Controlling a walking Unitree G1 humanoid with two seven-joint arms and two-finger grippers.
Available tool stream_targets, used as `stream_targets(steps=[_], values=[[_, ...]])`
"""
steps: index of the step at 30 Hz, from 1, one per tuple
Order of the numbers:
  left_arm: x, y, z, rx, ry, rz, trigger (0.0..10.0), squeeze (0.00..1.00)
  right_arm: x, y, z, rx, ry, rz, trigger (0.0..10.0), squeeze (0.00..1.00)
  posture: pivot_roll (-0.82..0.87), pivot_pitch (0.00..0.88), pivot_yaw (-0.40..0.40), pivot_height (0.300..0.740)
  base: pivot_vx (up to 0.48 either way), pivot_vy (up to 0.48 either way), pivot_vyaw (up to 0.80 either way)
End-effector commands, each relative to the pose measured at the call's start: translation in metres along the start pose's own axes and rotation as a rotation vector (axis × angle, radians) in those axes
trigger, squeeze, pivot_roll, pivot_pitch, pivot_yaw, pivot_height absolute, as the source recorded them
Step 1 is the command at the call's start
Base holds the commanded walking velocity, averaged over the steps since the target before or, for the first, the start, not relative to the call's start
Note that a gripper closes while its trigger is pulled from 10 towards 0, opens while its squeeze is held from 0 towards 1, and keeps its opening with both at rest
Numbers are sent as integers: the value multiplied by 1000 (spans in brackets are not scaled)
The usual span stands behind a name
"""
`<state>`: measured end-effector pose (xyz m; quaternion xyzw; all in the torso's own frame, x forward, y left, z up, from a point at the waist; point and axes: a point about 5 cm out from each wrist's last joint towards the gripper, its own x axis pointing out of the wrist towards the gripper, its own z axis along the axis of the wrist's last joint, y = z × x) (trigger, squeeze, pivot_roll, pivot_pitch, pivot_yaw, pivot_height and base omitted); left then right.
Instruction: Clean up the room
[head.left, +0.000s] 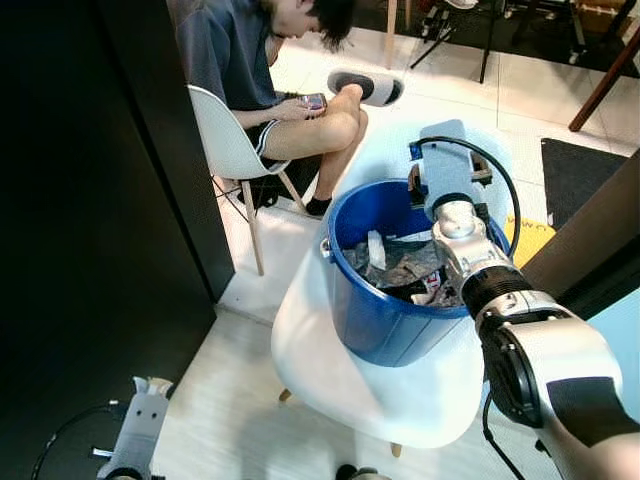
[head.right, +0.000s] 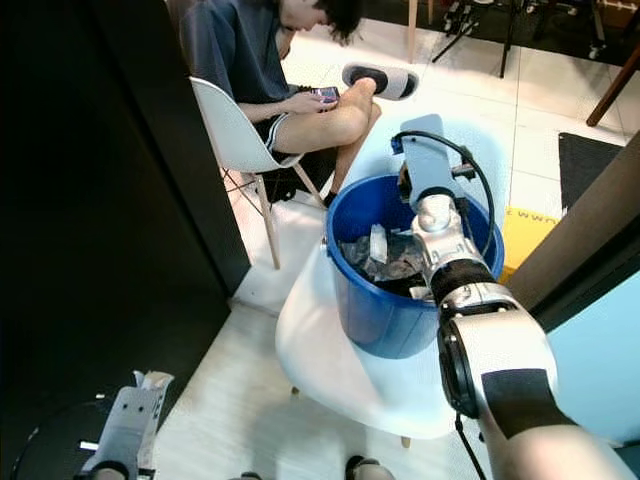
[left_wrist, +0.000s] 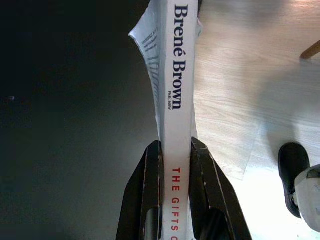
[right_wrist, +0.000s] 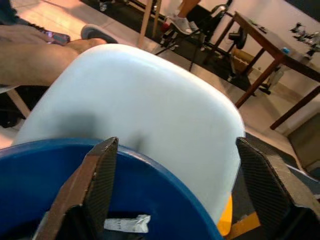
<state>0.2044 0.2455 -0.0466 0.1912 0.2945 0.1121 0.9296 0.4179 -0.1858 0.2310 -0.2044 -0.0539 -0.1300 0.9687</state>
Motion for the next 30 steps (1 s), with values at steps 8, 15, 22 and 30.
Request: stream_targets(steps=[8, 15, 22, 30], values=[[10, -6, 12, -28, 55, -7, 10000, 0, 1, -14, -3, 507, -11, 95, 10000, 1000, -9, 63, 0, 740, 0, 0, 0], [17, 0, 19, -38, 113, 42, 10000, 0, -15, 1, 6, 908, -212, 398, 10000, 0, -51, 0, 3, 740, 0, 0, 0], [21, 0, 28, -57, 116, 41, 10000, 0, -32, 3, -7, 1001, -258, 489, 10000, 0, -77, 0, 12, 740, -411, 0, 0], [33, 5, 62, -114, 23, 37, 10000, 0, -52, 20, -21, 1022, -260, 646, 10000, 0, -90, 0, 27, 740, -480, 0, 0]])
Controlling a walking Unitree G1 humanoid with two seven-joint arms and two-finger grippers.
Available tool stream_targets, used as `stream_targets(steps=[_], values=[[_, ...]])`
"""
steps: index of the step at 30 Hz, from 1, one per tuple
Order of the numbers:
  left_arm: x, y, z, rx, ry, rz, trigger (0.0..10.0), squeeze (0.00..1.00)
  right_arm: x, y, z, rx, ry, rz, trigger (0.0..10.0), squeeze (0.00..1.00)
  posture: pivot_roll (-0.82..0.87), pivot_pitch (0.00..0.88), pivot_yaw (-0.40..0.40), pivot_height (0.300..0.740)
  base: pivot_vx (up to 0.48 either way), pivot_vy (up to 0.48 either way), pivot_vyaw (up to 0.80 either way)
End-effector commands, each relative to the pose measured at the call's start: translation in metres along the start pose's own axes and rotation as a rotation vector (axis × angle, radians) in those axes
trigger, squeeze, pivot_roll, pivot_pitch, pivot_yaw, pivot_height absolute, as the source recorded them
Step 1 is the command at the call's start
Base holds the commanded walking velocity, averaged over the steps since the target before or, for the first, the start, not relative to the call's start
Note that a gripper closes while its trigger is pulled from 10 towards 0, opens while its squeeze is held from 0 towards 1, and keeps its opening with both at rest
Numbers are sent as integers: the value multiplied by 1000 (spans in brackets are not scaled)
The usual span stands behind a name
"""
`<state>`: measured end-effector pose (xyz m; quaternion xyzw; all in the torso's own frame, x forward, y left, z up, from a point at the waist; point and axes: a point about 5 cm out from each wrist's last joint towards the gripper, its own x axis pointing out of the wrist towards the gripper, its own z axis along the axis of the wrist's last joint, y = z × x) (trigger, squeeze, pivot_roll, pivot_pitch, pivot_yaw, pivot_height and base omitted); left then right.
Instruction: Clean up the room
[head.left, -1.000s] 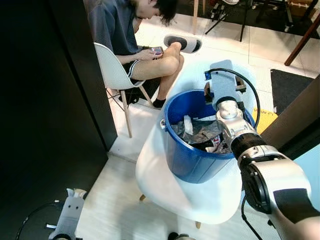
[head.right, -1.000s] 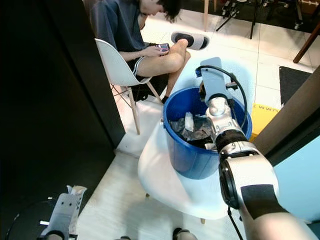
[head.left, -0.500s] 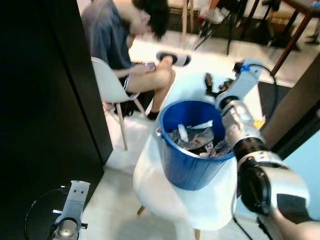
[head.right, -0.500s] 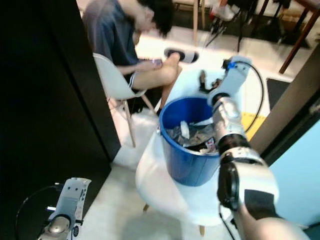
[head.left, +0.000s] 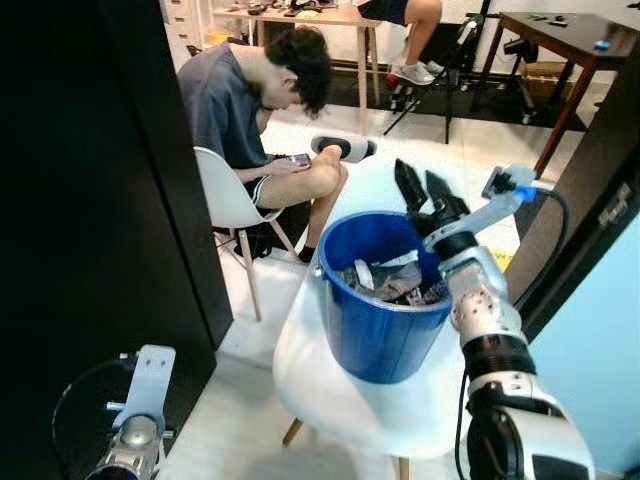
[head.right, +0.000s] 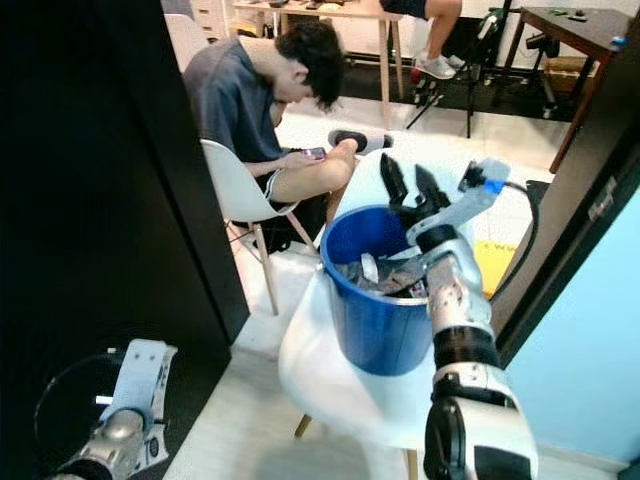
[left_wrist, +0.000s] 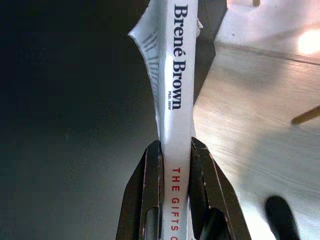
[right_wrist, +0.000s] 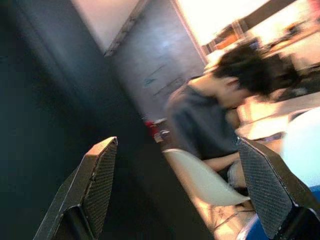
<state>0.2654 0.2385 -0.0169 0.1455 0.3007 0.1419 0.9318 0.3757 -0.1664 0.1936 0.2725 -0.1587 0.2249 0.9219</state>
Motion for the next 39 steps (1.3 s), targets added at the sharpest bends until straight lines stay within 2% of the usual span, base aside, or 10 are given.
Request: stream_targets(steps=[1, 15, 17, 18, 21, 23, 26, 28, 32, 39], values=[[3, 6, 9, -29, -29, 4, 10000, 0, 1, 4, -1, -7, 15, 29, 10000, 0, -88, 0, 27, 740, -480, 0, 0], [5, -15, 82, -233, -301, -260, 10000, 0, 2, 13, -28, 5, 134, 10, 10000, 0, -80, 0, 22, 740, -334, 0, -276], [2, -20, 94, -267, -353, -331, 10000, 0, 1, 14, -30, 10, 141, 11, 10000, 0, -81, 0, 21, 740, 0, 0, -775], [-5, -30, 116, -283, -460, -463, 10000, 0, 1, 16, -34, 10, 150, 9, 10000, 0, -81, 0, 21, 740, 0, 0, -775], [-6, -31, 121, -281, -482, -490, 10000, 0, 1, 16, -34, 10, 152, 8, 10000, 0, -81, 0, 21, 740, 0, 0, -775], [-17, -33, 148, -340, -625, -568, 10000, 0, 0, 18, -37, 22, 161, 8, 10000, 0, -95, 0, 21, 740, 0, 0, -775], [-22, -33, 160, -340, -693, -587, 10000, 0, -1, 19, -39, 36, 164, 10, 10000, 0, -96, 0, 21, 740, 0, 0, -775], [-34, -33, 184, -353, -825, -611, 10000, 0, -4, 21, -44, 93, 164, 20, 10000, 0, -100, 0, 18, 740, 0, 0, -775], [-38, -33, 191, -359, -859, -621, 10000, 0, -5, 22, -45, 116, 162, 25, 10000, 0, -100, 0, 18, 740, 0, 0, -775], [-79, -18, 247, -588, -1129, -859, 10000, 0, -14, 35, -30, 426, -35, 136, 10000, 0, -121, 0, 18, 740, 0, 0, -766]])
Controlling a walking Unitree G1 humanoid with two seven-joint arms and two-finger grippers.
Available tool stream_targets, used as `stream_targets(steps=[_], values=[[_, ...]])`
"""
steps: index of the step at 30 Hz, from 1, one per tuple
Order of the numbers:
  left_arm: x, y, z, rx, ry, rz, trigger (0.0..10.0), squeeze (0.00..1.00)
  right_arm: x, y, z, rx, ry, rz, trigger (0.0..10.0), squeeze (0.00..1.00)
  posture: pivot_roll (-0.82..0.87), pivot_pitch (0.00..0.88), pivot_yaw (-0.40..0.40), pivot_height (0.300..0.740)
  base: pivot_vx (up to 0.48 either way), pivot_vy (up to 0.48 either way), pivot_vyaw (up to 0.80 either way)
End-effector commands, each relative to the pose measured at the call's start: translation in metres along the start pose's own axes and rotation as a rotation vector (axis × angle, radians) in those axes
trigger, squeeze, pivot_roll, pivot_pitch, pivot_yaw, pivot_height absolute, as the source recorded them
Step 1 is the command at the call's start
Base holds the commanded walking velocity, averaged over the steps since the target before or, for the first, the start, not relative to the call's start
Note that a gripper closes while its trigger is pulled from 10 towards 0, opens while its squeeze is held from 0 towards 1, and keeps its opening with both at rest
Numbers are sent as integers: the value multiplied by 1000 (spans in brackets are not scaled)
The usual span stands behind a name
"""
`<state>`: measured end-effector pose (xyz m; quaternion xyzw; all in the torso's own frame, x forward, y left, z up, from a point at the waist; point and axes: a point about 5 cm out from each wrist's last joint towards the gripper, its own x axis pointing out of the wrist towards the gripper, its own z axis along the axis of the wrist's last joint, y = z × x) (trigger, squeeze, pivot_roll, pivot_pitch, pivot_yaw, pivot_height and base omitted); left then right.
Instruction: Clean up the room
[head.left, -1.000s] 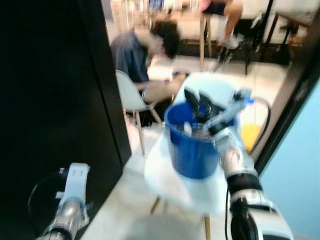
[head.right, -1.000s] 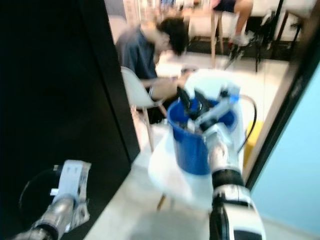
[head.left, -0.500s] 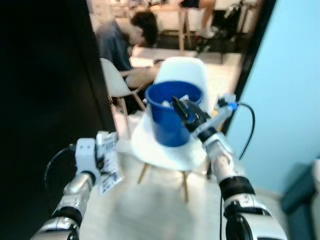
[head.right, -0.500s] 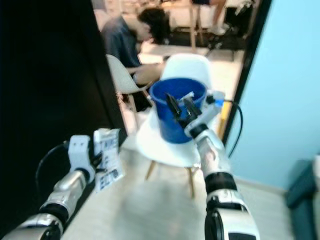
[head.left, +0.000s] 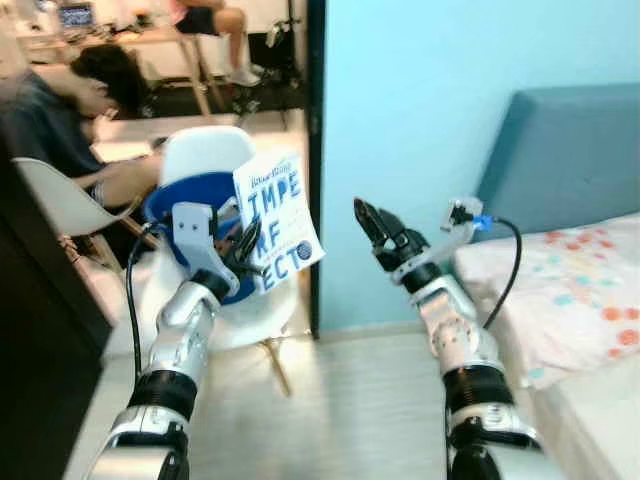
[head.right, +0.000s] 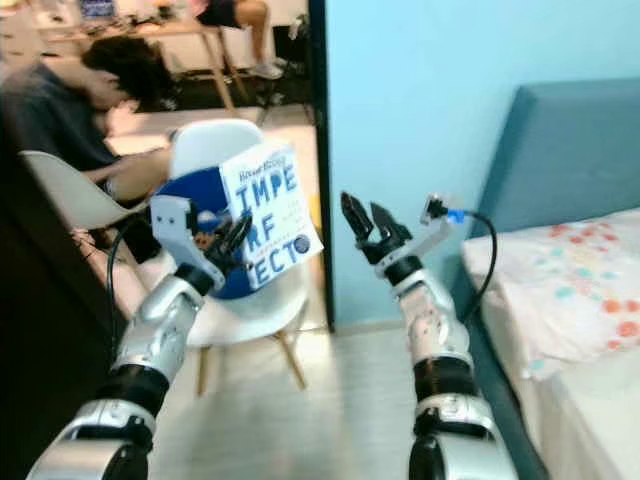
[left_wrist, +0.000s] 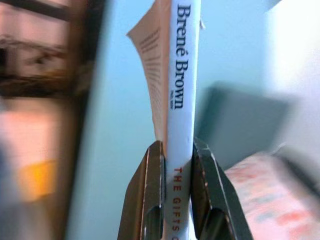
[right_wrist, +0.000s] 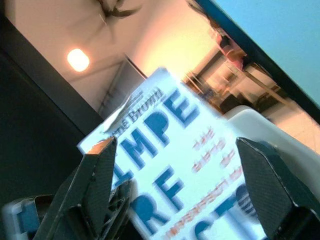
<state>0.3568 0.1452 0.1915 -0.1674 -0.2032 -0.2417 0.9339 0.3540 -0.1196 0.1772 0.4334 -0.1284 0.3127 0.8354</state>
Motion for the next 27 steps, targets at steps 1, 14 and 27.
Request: stream_targets(steps=[1, 14, 27], values=[[11, -2, 29, -57, -146, -34, 10000, 0, -4, 1, 11, 73, -76, 21, 10000, 0, -131, 0, 22, 740, 0, 0, -763], [27, -18, 89, -229, -454, -108, 10000, 0, 1, 29, 7, 192, -69, 188, 10000, 0, -153, 0, 13, 740, 0, 0, -763], [20, -52, 97, -271, -452, -319, 10000, 0, 0, 44, -2, 247, -5, 268, 10000, 0, -148, 0, 3, 740, 0, 0, -755]])
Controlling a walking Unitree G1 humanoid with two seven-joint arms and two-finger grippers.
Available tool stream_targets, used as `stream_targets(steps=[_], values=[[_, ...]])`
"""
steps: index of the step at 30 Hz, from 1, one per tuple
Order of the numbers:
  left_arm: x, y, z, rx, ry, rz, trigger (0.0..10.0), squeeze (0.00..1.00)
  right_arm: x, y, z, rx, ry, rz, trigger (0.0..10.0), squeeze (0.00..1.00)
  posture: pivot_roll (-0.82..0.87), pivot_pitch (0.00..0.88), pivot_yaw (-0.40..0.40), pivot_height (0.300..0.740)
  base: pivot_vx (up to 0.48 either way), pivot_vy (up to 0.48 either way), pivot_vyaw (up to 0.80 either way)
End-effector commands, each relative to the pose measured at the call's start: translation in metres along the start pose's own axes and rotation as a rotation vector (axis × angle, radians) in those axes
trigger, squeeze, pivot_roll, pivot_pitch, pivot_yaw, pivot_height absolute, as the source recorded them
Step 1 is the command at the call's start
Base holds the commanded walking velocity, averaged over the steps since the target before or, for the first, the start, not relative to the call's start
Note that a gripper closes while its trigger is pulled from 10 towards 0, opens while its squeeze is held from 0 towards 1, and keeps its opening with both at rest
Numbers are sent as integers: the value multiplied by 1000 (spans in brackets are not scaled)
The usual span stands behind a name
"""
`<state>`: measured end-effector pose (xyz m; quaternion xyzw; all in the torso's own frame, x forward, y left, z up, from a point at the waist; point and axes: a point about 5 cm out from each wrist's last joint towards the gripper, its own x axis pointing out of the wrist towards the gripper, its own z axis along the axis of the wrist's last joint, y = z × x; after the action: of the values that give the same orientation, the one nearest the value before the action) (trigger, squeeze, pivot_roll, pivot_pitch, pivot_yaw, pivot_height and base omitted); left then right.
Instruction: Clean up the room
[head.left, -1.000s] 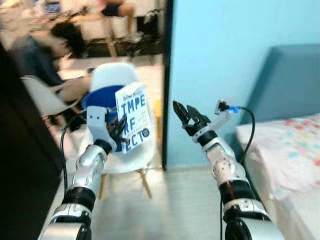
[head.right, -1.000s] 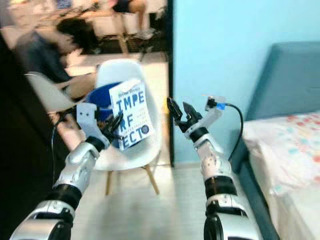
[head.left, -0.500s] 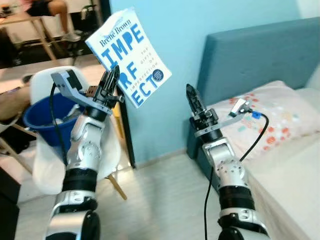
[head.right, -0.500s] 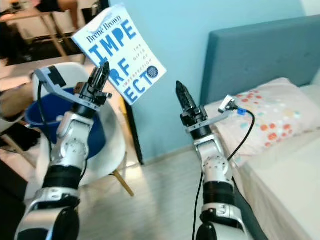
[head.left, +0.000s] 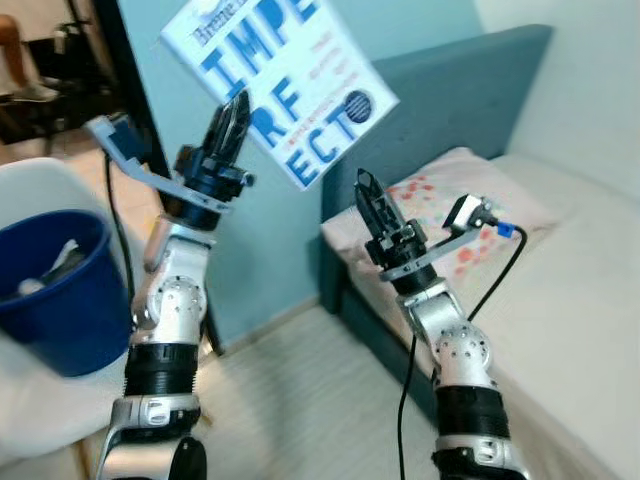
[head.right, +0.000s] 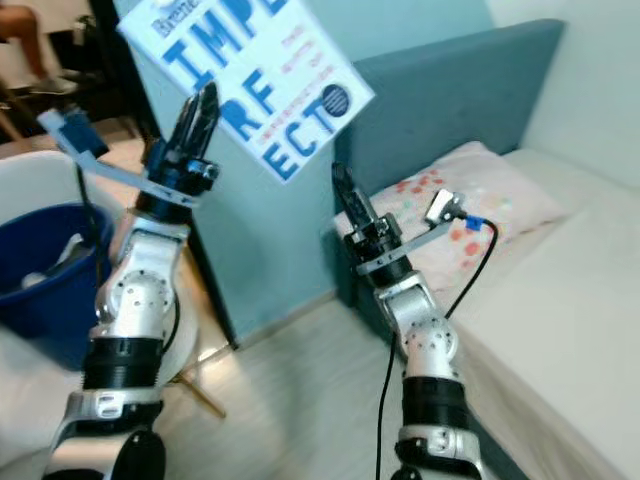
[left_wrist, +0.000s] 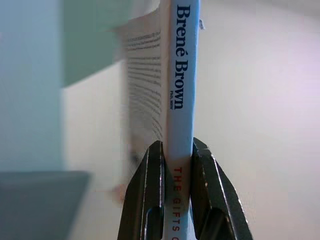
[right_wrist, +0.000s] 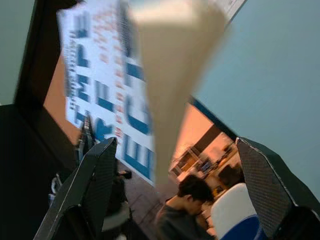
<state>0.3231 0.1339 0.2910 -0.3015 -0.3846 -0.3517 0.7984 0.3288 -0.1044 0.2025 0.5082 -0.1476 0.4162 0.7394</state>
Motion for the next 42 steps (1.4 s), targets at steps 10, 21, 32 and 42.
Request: stream_targets(steps=[10, 21, 32, 42], values=[[-4, -17, 5, -118, -6, -105, 10000, 0, 2, 14, -9, 70, 37, 90, 10000, 0, -142, 0, 4, 740, 0, 0, -742], [-20, -21, -9, -208, 73, -111, 10000, 0, 1, 15, -7, 84, 21, 98, 10000, 0, -142, 0, 6, 740, 0, 0, 0], [-29, -23, -17, -279, 136, -131, 10000, 0, 1, 15, 1, 82, -23, 101, 10000, 0, -143, 0, 8, 740, 0, 0, 0], [-39, -20, -22, -308, 178, -122, 10000, 0, 0, 17, 7, 92, -59, 123, 0, 0, -144, 0, 10, 740, 0, 0, 0]])
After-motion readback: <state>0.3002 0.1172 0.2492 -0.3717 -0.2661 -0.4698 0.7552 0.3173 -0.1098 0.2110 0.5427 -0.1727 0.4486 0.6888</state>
